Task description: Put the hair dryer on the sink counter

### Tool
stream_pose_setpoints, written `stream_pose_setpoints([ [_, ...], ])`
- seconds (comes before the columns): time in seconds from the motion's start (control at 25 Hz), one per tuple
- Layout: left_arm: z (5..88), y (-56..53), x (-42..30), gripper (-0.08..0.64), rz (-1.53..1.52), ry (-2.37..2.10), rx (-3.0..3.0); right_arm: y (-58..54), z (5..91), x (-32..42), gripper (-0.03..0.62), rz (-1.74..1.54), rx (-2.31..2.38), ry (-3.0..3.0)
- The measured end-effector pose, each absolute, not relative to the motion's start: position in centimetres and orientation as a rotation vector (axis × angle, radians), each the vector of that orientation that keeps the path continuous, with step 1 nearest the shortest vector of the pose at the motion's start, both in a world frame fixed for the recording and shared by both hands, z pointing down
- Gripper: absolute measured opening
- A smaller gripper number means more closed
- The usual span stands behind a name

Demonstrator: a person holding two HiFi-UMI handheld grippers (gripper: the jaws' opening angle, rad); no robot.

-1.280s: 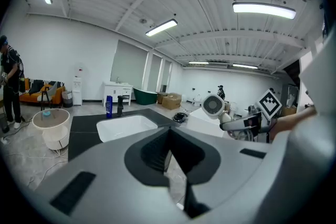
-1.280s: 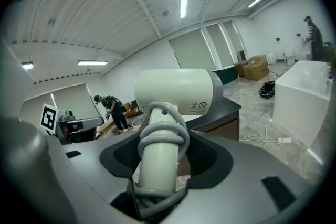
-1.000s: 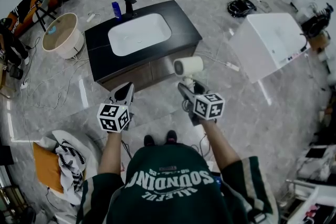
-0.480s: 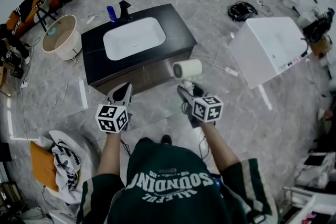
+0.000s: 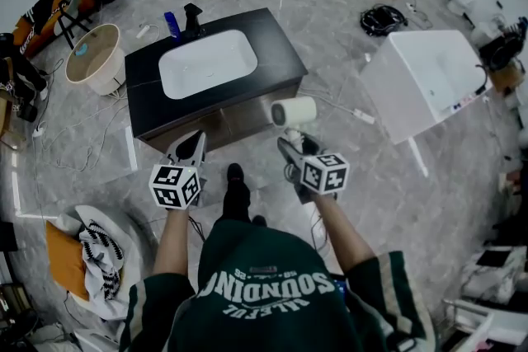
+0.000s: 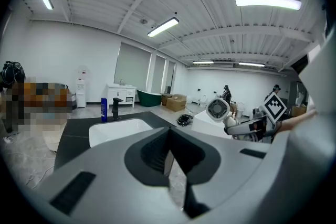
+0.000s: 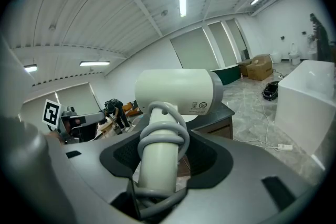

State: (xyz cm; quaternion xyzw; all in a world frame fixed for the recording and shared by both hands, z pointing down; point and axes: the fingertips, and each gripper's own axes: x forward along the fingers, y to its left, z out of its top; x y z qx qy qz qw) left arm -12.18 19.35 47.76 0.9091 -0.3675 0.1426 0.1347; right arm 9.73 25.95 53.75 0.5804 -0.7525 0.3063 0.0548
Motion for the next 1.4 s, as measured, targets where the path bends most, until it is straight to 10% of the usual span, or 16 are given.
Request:
stream_pose_setpoints([
  [1.4,51.6,-14.9,-5.9,0.0,0.43,-0.918,2.589,-6.9,55.1,12.7,0.236,0.976,1.731,-2.223],
])
